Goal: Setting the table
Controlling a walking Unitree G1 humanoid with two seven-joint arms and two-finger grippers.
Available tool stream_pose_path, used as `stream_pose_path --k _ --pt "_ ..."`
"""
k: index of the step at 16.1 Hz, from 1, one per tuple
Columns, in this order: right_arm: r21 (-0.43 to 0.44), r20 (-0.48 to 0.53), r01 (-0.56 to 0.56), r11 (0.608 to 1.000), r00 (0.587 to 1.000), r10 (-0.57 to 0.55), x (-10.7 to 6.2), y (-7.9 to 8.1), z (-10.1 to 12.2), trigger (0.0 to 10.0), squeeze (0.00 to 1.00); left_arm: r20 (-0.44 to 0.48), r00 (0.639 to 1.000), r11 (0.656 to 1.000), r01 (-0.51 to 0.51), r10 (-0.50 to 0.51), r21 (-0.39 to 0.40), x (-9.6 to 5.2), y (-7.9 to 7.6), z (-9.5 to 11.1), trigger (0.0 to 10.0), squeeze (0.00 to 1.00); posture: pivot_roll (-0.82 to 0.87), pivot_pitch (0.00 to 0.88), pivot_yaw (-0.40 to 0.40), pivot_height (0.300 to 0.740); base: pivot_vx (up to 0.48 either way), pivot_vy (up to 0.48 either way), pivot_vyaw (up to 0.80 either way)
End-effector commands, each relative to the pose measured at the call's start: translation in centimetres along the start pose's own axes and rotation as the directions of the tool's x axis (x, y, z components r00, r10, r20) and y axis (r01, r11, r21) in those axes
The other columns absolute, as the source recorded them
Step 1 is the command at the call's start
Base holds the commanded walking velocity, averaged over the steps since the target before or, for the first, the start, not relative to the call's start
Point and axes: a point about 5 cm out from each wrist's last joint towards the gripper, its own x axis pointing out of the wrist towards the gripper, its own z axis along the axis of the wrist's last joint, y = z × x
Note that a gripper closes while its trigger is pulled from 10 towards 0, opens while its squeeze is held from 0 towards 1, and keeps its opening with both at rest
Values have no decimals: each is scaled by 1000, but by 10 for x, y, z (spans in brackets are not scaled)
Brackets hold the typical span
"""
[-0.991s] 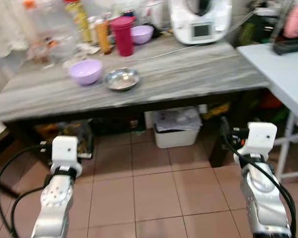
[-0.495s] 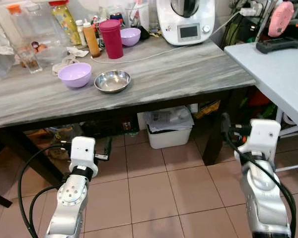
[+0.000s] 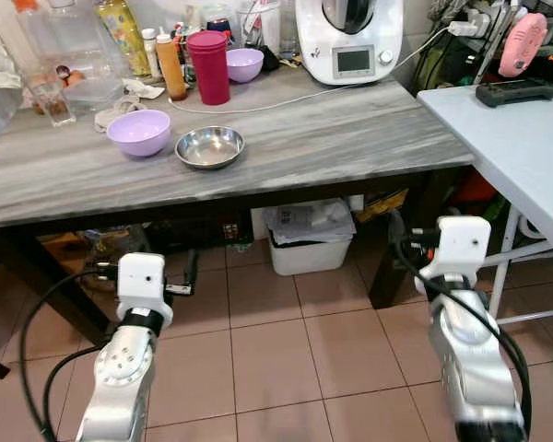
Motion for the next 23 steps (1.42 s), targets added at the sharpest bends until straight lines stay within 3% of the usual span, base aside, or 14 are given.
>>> stream_pose_path --k 1,5,8,13,16,19,23 --pt "14 -3 -7 1000 1000 7 -2 3 1 10000 0 -4 1000 1000 2 -2 3 -1 2 2 10000 0 -163 103 49 740 0 0 0" --pt "56 -73 -29 998 997 34 -30 15 -9 10000 0 -51 998 999 48 -48 8 -12 -5 -6 10000 0 -181 150 69 740 0 0 0" --pt "83 -103 -21 996 994 30 -46 19 -14 10000 0 -84 994 997 78 -76 11 -19 -10 -15 10000 0 -201 130 87 740 0 0 0" --pt "55 -72 14 998 997 -10 -40 5 -11 10000 0 -89 994 996 69 -64 54 2 5 -20 10000 0 -228 0 134 740 0 0 0" --pt "51 -76 -9 999 997 13 -33 11 -13 10000 0 -99 992 995 88 -84 43 10 -5 -26 10000 0 -249 0 120 740 0 0 0" --pt "52 -101 -55 997 993 60 -35 17 -16 10000 0 -90 993 997 81 -80 12 10 -11 -27 10000 0 -229 0 84 740 0 0 0" --pt "44 -133 -137 990 981 142 -29 17 -17 10000 0 -92 996 999 19 -22 -35 -5 -19 -34 10000 0 -178 0 -19 740 0 0 0"
